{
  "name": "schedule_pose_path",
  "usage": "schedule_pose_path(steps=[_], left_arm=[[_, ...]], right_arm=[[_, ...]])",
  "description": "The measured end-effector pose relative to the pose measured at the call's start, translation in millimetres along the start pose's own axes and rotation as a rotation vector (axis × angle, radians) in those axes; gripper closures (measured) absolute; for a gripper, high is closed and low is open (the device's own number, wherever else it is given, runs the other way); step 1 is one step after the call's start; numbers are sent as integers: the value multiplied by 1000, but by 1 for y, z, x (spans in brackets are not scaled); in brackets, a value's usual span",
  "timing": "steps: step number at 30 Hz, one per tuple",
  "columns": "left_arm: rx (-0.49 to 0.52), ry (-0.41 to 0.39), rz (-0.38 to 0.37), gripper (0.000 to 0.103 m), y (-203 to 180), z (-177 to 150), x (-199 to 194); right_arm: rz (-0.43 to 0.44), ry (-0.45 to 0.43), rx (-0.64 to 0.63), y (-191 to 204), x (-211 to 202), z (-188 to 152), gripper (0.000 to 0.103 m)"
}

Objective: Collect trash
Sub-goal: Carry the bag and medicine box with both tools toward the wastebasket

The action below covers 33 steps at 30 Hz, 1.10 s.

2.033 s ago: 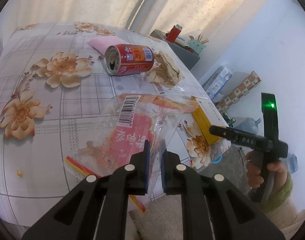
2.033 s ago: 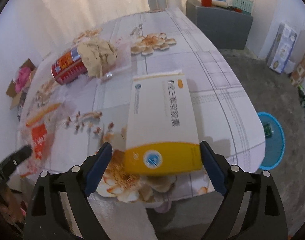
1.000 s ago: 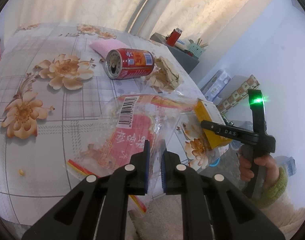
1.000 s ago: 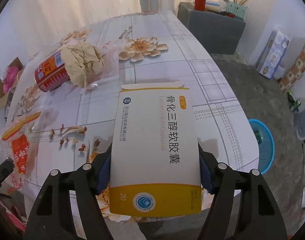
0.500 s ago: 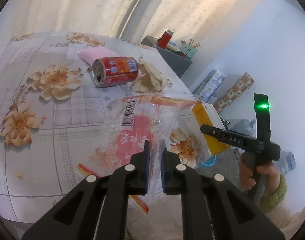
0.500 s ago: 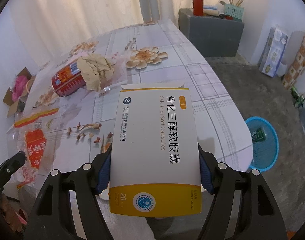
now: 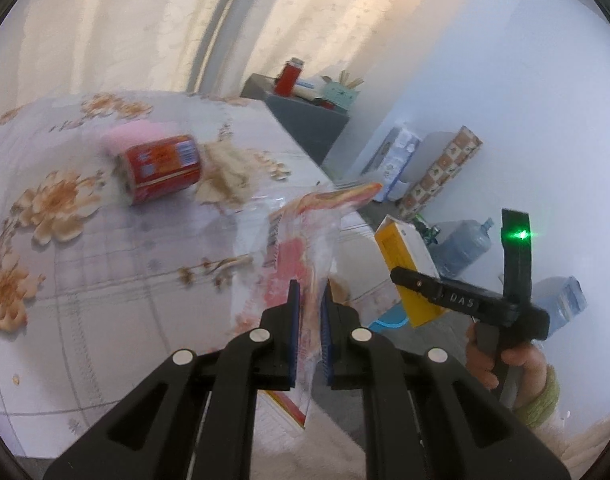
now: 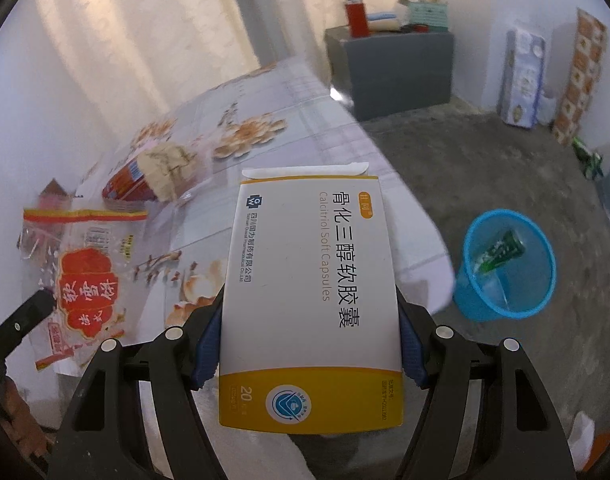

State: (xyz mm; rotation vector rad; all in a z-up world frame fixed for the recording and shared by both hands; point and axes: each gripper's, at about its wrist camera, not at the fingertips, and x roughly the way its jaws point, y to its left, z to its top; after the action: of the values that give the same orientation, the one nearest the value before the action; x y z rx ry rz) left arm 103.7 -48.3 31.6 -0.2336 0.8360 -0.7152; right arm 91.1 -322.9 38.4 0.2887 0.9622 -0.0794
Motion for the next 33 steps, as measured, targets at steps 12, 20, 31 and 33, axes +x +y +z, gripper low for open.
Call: schedule_pose_path(steps=[12, 20, 31, 33], left_arm=[[188, 69, -152, 95, -89, 58, 60], [285, 169, -252, 95, -166, 88, 143], [285, 490, -272, 95, -245, 79, 338], [286, 531, -244, 95, -253, 75, 373]], right_arm=[[-79, -78, 205, -103, -36, -14, 36], [-180, -104, 334, -184, -44, -17, 36], [-237, -24, 466, -277, -2, -20, 36], [-236, 3, 483, -290, 13, -20, 36]])
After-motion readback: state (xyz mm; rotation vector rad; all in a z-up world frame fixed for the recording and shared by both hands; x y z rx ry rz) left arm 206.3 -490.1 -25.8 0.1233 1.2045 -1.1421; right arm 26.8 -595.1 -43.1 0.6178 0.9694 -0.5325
